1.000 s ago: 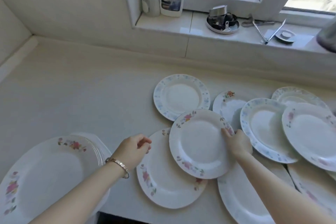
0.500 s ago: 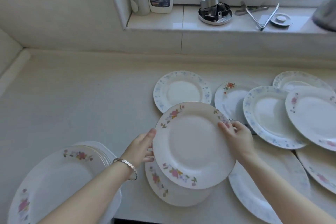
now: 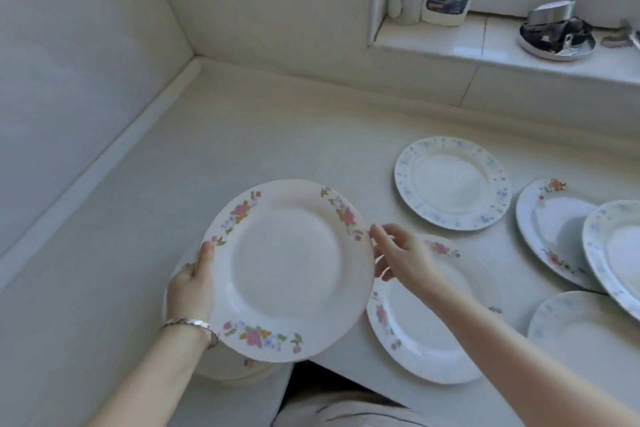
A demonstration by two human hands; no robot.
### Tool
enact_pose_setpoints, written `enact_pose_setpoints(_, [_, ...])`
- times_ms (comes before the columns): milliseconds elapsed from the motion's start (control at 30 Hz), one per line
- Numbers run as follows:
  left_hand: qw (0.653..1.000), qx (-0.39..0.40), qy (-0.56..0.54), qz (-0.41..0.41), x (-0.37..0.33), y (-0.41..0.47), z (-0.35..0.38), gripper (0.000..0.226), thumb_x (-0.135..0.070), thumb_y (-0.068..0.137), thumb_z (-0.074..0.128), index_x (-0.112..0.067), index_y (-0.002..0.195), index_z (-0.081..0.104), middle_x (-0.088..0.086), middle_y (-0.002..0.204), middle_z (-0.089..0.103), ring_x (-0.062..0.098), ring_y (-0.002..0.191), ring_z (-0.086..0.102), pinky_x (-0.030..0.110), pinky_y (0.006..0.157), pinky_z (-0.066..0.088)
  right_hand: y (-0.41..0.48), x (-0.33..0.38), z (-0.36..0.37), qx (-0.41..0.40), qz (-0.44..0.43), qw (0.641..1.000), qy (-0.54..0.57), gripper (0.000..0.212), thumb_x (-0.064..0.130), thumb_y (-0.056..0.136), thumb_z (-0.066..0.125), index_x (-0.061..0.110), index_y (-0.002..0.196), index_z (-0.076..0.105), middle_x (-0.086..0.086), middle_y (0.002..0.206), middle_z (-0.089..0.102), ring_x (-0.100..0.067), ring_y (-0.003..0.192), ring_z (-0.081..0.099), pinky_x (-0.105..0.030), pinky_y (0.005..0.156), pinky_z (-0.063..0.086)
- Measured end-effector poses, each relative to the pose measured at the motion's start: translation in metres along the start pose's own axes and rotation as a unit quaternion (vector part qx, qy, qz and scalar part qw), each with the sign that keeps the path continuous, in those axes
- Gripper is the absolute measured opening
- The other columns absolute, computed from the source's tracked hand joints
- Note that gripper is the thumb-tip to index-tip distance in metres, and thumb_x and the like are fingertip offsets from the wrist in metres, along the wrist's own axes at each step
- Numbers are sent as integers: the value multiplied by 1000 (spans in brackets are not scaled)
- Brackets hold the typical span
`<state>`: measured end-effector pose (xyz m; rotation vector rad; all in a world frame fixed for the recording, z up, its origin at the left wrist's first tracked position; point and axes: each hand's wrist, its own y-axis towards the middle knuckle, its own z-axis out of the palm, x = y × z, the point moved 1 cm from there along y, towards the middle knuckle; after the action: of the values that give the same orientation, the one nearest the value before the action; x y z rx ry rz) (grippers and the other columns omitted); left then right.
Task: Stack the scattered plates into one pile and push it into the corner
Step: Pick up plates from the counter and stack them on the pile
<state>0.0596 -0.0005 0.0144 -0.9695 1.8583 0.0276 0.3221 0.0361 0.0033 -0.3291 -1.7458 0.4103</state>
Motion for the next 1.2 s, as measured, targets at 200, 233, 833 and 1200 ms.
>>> enact_pose_setpoints(200, [996, -59, -39, -63, 44, 16, -47, 47, -46, 90, 48, -1, 89, 61, 17, 90, 59, 29, 80, 55, 32, 75, 41, 3, 2, 73, 154, -17, 974, -164, 17, 34, 92, 47, 22, 101, 54, 4, 61, 58, -7, 43, 49, -16, 45, 38])
enact_pose_setpoints(233, [995, -58, -36, -68, 50, 18, -49, 45, -45, 90, 48, -2, 86, 60, 17, 87, 58, 29, 79, 54, 33, 74, 41, 2, -2, 80, 156, -16, 969, -188, 23, 32, 91, 48, 20, 110, 52, 4, 61, 57, -8, 45, 49, -17, 47, 39])
enact_pose_setpoints(833, [823, 40, 562, 68, 52, 45, -51, 68, -50, 96, 10, -9, 95, 65, 5, 74, 57, 23, 74, 53, 25, 64, 38, 6, -20, 93, 97, -57, 926, -359, 54, 36, 93, 46, 23, 143, 32, -5, 106, 68, -27, 103, 61, -32, 78, 45])
enact_pose_setpoints(1200, [840, -44, 512, 171, 54, 24, -30, 56, -29, 84, 62, 1, 128, 43, 27, 113, 56, 43, 102, 57, 45, 79, 48, 19, -73, -44, -129, 58, 876, -462, 60, 40, 86, 58, 7, 134, 42, -17, 137, 41, -33, 127, 39, -39, 105, 32])
